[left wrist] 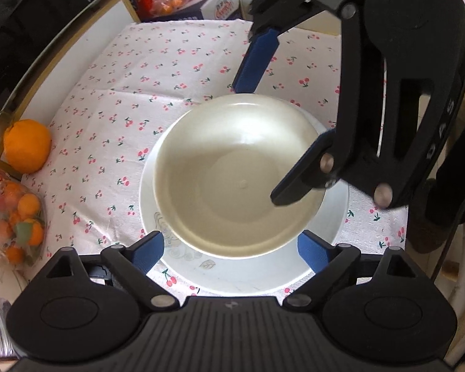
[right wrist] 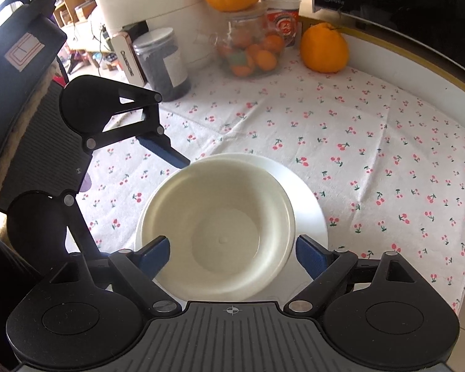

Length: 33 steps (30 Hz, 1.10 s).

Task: Organize plates and bowls

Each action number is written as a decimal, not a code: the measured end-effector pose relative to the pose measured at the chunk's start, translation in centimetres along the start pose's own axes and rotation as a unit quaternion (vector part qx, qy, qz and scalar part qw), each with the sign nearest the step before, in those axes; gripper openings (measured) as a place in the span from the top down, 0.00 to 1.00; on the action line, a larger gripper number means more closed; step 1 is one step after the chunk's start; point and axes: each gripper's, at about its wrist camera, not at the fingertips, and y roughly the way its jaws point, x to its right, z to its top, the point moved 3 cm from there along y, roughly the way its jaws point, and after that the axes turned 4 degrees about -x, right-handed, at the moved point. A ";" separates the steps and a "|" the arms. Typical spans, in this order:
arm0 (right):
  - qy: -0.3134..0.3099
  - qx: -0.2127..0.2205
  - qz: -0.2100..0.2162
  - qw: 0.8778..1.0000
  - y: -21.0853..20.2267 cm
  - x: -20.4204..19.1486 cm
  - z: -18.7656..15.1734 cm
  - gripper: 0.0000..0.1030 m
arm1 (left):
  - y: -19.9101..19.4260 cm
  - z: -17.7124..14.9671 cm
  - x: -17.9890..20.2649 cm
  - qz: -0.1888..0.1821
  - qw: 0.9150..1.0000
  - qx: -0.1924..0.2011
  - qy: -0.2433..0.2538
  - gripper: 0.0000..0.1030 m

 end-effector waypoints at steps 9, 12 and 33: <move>0.080 0.050 -0.038 0.995 -3.6 1.0 -1.3 0.11 | -3.0 -1.5 0.2 0.042 0.995 0.038 -0.085 0.05; 0.113 0.069 -0.062 0.989 -5.1 1.2 -1.8 0.09 | -4.1 -2.2 0.4 0.064 0.987 0.055 -0.134 0.03; 0.211 0.117 -0.177 0.954 -7.9 -3.0 -9.4 0.05 | -5.1 -6.4 3.2 0.129 0.860 0.066 -0.489 0.01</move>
